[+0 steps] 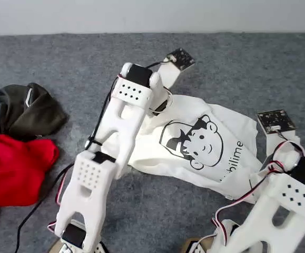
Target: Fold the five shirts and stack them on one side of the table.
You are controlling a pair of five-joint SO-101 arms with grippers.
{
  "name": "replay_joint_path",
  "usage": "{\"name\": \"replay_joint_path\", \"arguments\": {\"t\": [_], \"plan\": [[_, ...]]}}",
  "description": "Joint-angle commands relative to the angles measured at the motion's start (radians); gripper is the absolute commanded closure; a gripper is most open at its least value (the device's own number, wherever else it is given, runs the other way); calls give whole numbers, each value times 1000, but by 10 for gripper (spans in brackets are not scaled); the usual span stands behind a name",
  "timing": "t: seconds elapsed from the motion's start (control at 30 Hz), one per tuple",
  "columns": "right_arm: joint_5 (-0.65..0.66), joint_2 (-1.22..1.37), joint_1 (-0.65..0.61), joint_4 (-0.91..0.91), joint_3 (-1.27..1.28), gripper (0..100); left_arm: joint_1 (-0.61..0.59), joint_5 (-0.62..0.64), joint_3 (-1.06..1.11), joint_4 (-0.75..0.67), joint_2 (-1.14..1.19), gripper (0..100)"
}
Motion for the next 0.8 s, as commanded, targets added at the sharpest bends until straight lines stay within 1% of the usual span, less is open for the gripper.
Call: {"name": "replay_joint_path", "arguments": {"t": [0.0, 0.2, 0.33, 0.53, 0.57, 0.67, 0.77], "plan": [[-3, -12, 4, -24, -11, 690, 6, -6, 145, 23, -236, 986], [-9, -10, 2, -81, -5, 690, -34, -8, 430, 23, -569, 986], [-9, -10, -30, -134, 0, 691, -130, -8, 549, 21, -763, 986], [-14, -10, -194, -200, 57, 781, -358, -8, 604, 21, -967, 986], [-34, -10, -225, -202, 58, 793, -390, -8, 610, 21, -985, 986], [-118, -10, -311, -214, 58, 791, -443, -9, 645, 21, -1008, 986], [-166, -10, -406, -203, 58, 764, -448, -9, 693, 21, -1014, 986]]}}
